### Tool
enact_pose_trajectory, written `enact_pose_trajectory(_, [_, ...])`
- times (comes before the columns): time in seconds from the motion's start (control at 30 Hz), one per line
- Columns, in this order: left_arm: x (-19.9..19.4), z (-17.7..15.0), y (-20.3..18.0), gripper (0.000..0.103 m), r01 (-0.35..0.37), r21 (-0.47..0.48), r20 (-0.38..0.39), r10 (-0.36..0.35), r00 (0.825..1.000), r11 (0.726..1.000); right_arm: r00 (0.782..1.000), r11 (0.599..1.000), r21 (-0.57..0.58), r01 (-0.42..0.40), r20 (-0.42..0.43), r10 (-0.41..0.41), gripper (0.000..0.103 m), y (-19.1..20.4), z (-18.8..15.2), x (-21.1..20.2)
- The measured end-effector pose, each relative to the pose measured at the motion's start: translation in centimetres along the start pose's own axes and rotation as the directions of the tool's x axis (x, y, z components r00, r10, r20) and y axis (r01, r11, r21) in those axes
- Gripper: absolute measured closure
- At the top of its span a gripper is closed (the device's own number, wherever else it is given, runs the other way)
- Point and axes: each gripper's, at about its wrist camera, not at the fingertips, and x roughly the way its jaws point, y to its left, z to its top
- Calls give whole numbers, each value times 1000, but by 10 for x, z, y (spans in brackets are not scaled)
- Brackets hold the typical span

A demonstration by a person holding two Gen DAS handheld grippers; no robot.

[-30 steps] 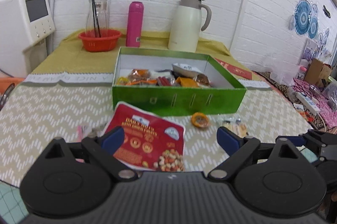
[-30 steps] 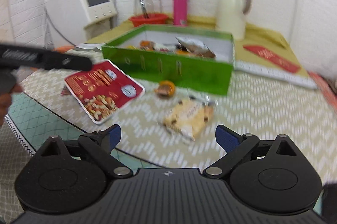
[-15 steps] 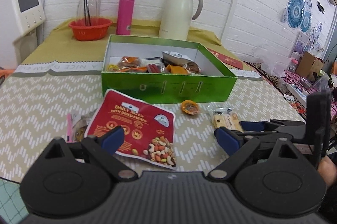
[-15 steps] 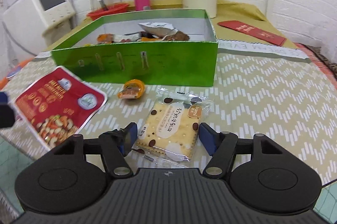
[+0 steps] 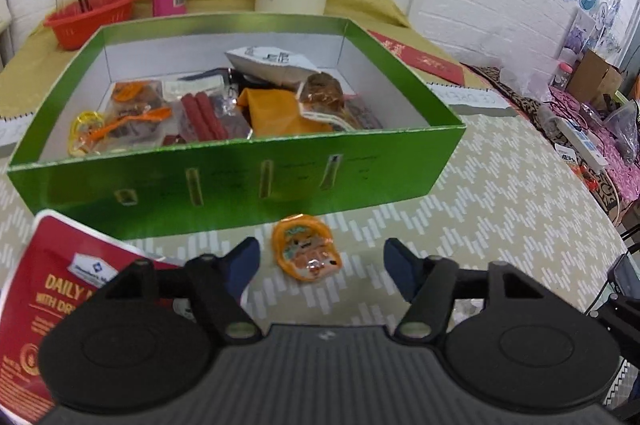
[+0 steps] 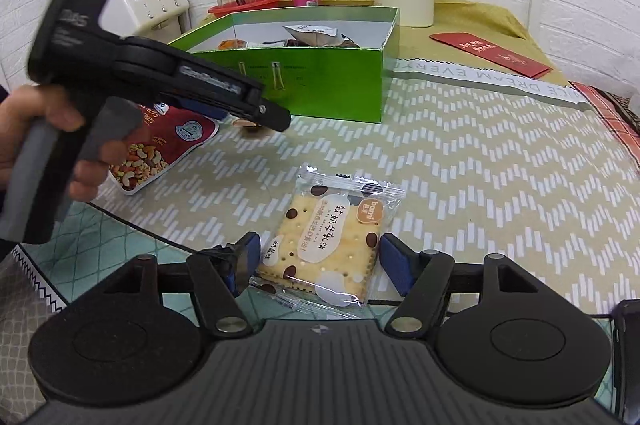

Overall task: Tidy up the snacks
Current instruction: 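Move the right tool to the cookie packet while the left tool moves to the orange jelly cup, then grasp the cookie packet with the right tool while the left tool grasps the jelly cup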

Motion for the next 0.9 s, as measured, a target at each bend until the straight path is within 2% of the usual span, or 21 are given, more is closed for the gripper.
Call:
enact_pose_trajectory(0.13, [3, 2, 1, 41, -9, 4, 8, 9, 1000, 1000, 1000, 1000, -10, 3, -1, -3, 0, 2, 3, 5])
enact_pose_trajectory(0.23, [4, 5, 2, 55, -10, 15, 3, 10, 1000, 1000, 1000, 1000, 6, 11, -5, -11, 0, 2, 4, 6])
enact_pose_trajectory(0.37, [6, 7, -1, 61, 8, 30, -8, -8, 1000, 1000, 999, 1000, 4, 30, -10, -30, 0, 5, 5, 9])
enact_pose_trajectory(0.63, [4, 4, -2, 61, 11, 41, 0, -11, 1000, 999, 997, 998, 3, 70, -26, -70, 0, 6, 4, 7])
enact_pose_trajectory(0.77, [2, 1, -2, 74, 14, 49, -3, -14, 1000, 999, 997, 997, 0, 75, -26, -75, 0, 6, 0, 3])
enact_pose_trajectory(0.9, [-2, -2, -6, 74, 18, 53, -13, -18, 1000, 998, 996, 996, -26, 90, -3, -90, 5, 9, -1, 4])
